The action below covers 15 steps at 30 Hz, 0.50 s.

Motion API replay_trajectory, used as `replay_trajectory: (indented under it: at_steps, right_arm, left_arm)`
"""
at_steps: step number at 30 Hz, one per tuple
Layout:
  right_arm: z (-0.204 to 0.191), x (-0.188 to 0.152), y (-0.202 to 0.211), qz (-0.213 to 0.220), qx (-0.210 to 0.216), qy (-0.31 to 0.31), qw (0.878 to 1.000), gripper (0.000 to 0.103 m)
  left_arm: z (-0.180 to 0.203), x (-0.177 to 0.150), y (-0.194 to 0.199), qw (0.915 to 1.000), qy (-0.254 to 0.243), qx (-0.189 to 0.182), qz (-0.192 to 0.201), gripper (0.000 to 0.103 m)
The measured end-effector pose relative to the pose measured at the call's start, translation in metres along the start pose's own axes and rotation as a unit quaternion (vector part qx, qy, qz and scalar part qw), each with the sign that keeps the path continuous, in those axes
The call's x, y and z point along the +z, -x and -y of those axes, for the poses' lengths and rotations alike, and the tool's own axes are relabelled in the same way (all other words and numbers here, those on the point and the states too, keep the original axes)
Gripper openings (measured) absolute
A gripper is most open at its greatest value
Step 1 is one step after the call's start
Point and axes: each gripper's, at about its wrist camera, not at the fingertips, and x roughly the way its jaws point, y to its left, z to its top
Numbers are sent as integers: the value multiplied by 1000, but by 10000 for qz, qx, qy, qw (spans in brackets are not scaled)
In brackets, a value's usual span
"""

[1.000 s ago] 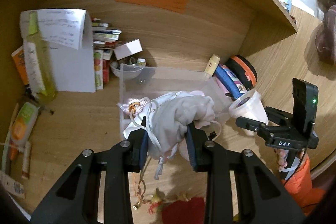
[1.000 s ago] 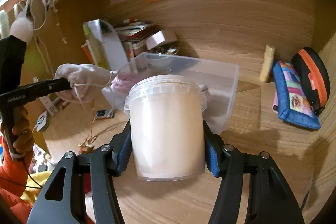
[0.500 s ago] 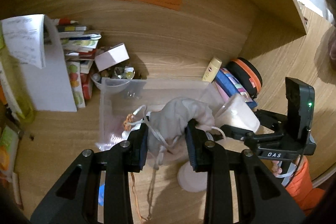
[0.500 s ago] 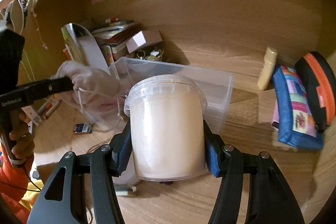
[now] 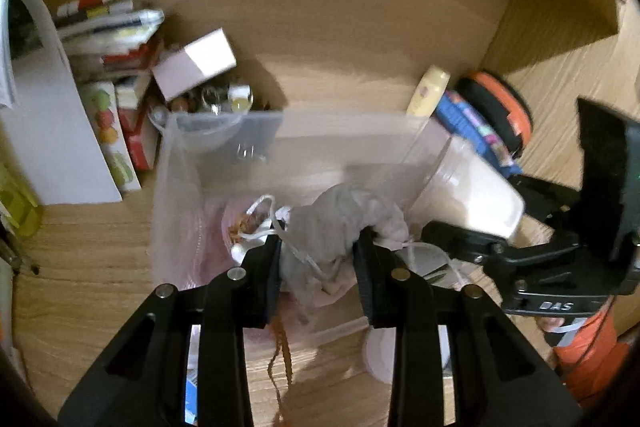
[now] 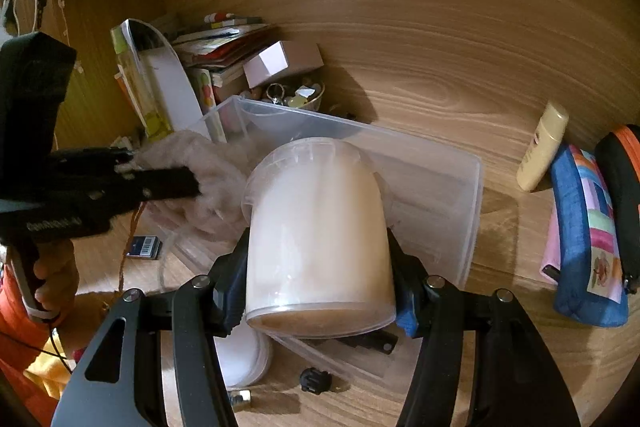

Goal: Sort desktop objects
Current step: 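Lower the tub and pouch into the clear box and open both grippers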

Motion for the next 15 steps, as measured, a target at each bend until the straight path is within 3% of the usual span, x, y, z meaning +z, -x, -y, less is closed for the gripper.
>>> replay_trajectory:
  at_steps: [7,15]
  right_arm:
    - [7,-4,-20,-283,10,-86,9996,55]
    - [-1,-6,-9,-197,-455,183,9986,60]
  left_arm:
    - [1,-4,-4,9999,-13,73,-121,34]
    - [1,-6,3,9998,49,81,-182,37]
